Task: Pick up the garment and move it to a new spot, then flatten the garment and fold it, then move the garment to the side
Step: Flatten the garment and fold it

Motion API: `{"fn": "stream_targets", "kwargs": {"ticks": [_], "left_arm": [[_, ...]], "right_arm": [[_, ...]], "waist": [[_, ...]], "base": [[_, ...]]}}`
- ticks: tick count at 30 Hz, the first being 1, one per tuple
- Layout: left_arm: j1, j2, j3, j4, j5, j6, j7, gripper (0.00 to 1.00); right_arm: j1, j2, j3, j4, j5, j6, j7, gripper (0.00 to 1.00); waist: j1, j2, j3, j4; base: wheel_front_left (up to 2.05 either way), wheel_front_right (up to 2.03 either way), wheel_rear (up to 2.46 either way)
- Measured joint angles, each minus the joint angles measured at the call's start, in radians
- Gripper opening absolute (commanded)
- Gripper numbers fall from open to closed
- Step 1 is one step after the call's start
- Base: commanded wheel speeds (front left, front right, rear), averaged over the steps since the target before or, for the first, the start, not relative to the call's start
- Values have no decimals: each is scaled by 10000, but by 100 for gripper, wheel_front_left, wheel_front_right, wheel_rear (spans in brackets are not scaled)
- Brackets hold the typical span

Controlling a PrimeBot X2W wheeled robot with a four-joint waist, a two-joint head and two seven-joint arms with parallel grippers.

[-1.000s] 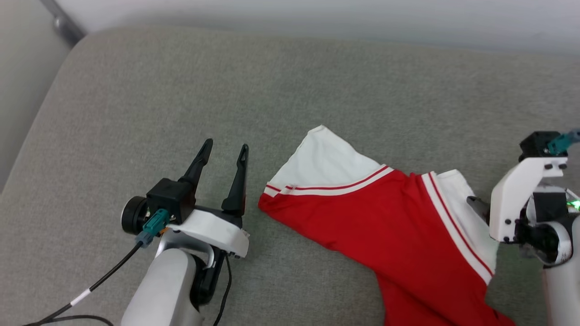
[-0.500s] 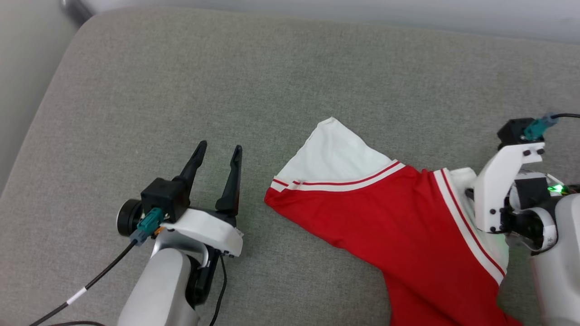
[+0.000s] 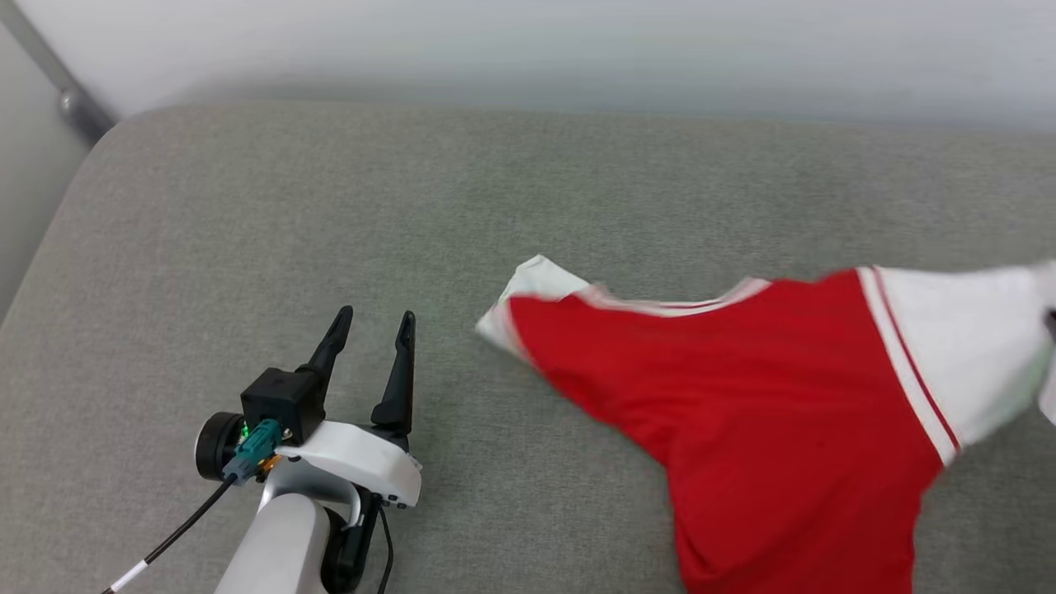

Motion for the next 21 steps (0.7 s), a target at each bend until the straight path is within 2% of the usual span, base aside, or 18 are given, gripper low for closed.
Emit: {"fn": "stream_targets", "kwargs": {"ticks": [6, 10, 11, 12, 13, 21], "left_arm": [[221, 79, 35, 21, -19, 52, 0, 100], [318, 113, 33, 33, -59, 130, 31, 100], [351, 144, 42, 40, -65, 132, 50, 100], [374, 165, 48, 42, -81, 136, 65, 100], [399, 192, 61, 48, -98, 142, 94, 100], [1001, 412, 222, 73, -261, 362, 322, 100]], "right_arm": [[1700, 481, -1735, 639, -198, -2, -393, 0], [2352, 849, -2150, 1532, -228, -2, -951, 0], [2403, 934, -2153, 1778, -238, 0, -1152, 24], [2456, 974, -2082, 1965, -242, -2, -1409, 74], [2476, 989, -2027, 2123, -257, -2, -1770, 100], [2329, 732, -1248, 2280, -414, -2, -5241, 100]], "waist": [[-1, 0, -246, -371], [-1, 0, -330, -480], [-1, 0, -351, -499], [-1, 0, -371, -510], [-1, 0, -396, -521], [-1, 0, -1039, -632]], "base": [[0, 0, 0], [0, 0, 0], [0, 0, 0], [0, 0, 0], [0, 0, 0], [0, 0, 0]]}}
